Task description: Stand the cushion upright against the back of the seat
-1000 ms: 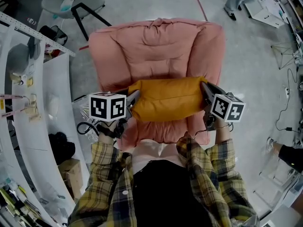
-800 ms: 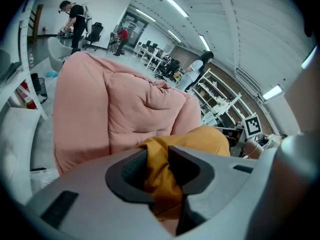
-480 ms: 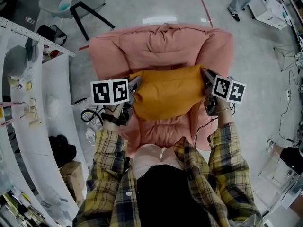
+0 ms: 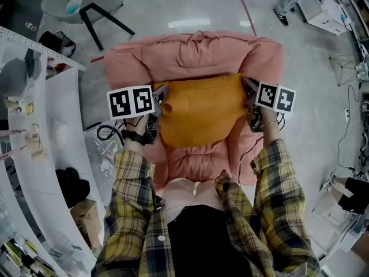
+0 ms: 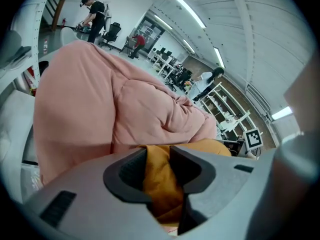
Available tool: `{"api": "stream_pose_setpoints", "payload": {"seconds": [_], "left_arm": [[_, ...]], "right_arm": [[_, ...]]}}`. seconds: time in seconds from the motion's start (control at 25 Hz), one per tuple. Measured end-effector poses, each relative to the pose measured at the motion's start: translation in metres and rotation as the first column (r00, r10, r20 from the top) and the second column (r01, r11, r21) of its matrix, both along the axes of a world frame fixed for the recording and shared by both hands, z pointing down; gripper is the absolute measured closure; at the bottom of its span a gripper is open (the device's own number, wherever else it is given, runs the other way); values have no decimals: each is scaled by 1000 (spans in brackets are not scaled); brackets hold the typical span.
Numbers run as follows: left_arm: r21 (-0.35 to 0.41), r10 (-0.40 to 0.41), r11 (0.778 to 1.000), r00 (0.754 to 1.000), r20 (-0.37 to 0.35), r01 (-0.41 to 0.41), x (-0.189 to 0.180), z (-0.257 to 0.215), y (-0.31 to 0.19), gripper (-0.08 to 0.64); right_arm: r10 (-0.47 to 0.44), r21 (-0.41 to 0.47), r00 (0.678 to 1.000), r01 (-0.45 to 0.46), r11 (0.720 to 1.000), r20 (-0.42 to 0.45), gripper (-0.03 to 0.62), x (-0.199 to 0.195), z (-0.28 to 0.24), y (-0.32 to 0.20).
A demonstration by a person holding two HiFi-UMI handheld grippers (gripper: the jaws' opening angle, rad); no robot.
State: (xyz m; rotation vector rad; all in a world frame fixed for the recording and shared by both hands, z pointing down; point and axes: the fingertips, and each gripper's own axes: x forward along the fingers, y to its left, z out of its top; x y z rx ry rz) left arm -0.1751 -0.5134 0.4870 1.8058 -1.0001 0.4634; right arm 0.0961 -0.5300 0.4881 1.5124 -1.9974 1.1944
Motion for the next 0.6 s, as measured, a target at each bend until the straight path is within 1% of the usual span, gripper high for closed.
{"api": "stream_pose_setpoints", "payload": {"seconds": [0.2, 0.24, 0.32, 0.44, 0.52, 0.6], "left_arm": [[29, -1, 1000, 999, -40, 2, -4, -14, -2, 400], [33, 1, 999, 999, -44, 1, -7, -16, -1, 397], [33, 9, 999, 999, -37, -8, -14, -20, 3, 391], [26, 45, 999, 999, 0, -45, -25, -26, 9, 380], [25, 86, 996, 995, 51, -87, -31, -30, 11, 368], [24, 133, 990, 984, 117, -137, -35, -32, 13, 360]], "right_arm": [[32, 33, 999, -32, 999, -5, 509, 11, -25, 5], [47, 46, 999, -46, 998, -11, 494, 14, -30, 7], [67, 77, 998, -66, 995, -18, 430, 17, -41, 11], [54, 120, 998, -53, 991, -10, 422, 15, -58, 17], [46, 157, 999, -41, 987, -26, 422, 13, -69, 19], [46, 196, 998, -39, 980, -33, 422, 12, -79, 19]]}}
